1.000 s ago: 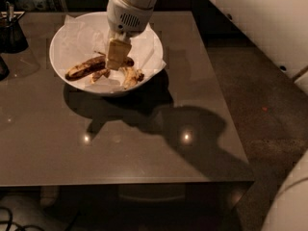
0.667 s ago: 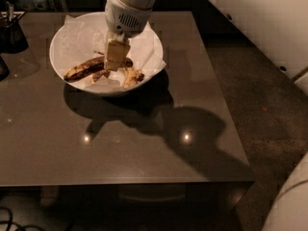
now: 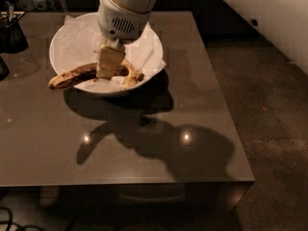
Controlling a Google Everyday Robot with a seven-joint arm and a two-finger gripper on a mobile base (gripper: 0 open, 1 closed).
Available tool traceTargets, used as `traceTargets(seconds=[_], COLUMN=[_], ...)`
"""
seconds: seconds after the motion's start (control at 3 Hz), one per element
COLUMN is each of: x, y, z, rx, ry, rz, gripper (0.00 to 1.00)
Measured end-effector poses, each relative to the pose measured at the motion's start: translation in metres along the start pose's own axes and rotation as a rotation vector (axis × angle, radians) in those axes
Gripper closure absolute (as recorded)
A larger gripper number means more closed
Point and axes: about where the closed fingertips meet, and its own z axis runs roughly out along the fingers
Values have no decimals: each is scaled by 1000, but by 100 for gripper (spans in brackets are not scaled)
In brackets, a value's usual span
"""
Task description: Pick banana from white bowl
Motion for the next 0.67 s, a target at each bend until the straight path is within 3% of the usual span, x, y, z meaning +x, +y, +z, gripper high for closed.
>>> traceTargets(seconds=[0.33, 0.67], x=[-12, -12], y=[40, 40], z=[-10, -10], rx=[-6, -6], ry=[-13, -13], rz=[24, 24], gripper=[100, 100])
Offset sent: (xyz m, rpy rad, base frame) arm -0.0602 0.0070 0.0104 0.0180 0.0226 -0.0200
